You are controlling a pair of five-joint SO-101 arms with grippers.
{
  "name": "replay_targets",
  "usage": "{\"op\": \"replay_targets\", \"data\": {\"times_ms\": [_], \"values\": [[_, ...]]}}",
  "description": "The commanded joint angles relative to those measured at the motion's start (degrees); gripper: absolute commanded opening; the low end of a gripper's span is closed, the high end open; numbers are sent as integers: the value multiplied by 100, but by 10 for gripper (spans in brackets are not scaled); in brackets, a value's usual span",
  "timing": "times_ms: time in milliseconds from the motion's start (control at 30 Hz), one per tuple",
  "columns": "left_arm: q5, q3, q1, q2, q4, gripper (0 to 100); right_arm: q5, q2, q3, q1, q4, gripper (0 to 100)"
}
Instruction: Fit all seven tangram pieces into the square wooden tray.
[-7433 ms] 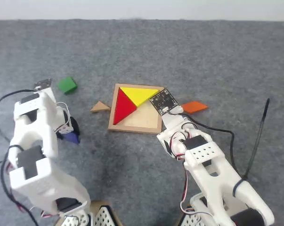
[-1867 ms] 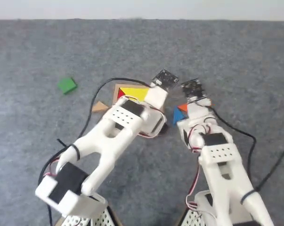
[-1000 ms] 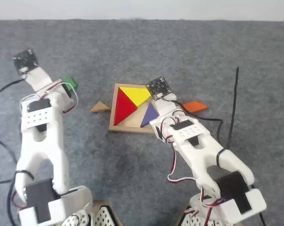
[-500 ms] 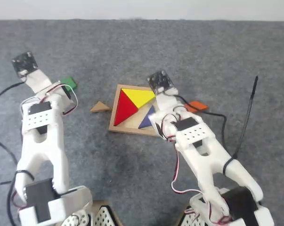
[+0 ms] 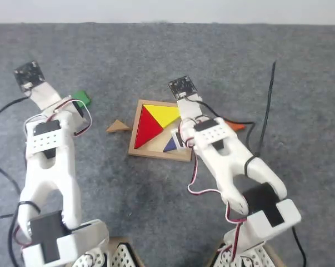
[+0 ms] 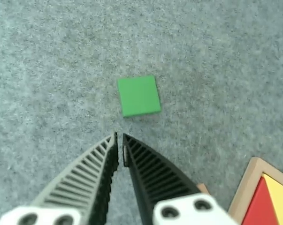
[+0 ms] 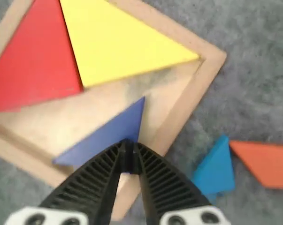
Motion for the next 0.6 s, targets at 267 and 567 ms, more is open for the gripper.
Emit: {"op": "replay_targets", "data": {"times_ms": [267,567], "values": [[35,-48,0,-290,-114,18,97,-40,-1662,-374,2404,8],[35,22,97,-299,-132,18,79,734,-2101,-400,1226,9]]}}
